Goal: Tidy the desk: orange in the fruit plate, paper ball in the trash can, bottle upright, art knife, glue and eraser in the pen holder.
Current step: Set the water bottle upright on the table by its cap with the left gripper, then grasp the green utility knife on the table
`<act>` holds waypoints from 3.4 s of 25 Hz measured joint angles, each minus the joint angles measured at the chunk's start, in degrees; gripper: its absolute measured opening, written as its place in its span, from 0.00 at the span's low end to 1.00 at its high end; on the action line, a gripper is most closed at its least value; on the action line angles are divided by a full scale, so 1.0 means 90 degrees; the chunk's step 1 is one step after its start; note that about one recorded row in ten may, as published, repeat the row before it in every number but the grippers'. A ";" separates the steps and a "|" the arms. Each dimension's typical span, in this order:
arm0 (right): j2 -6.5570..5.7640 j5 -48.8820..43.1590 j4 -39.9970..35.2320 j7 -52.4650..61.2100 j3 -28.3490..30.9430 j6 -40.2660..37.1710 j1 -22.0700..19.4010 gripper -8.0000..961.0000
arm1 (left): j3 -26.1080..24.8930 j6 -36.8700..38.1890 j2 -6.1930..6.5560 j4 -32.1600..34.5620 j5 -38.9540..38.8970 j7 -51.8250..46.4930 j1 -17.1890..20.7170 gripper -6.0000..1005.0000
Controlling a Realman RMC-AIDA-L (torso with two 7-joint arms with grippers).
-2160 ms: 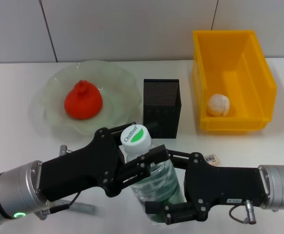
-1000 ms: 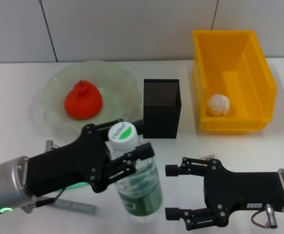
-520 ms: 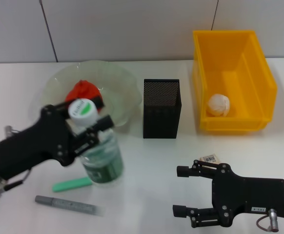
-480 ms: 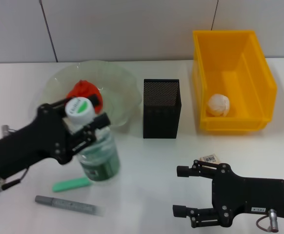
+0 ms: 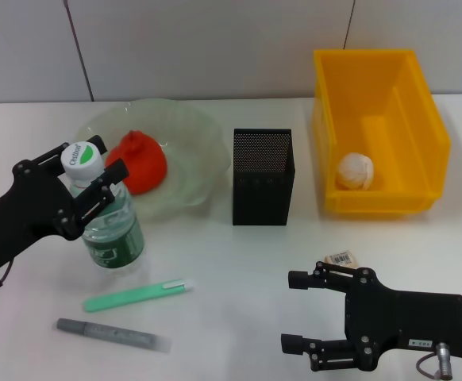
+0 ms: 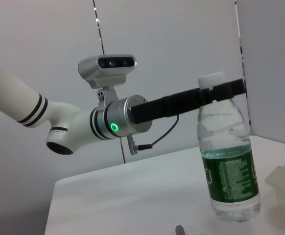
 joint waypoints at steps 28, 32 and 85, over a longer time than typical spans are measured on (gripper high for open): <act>-0.0001 0.0007 -0.0154 -0.0008 -0.0044 -0.0005 0.0071 0.85 | -0.0429 -0.0959 -0.0022 -0.0686 -0.0264 0.1126 0.0024 0.44; -0.0001 0.0007 -0.0157 -0.0007 -0.0051 -0.0008 0.0092 0.85 | -0.0426 -0.0963 -0.0028 -0.0701 -0.0265 0.1133 0.0021 0.44; -0.0383 -0.0138 0.0391 -0.0244 0.0178 -0.0570 -0.0775 0.82 | 0.3021 -0.0096 -0.0033 0.1567 -0.0245 -0.0779 0.1198 0.78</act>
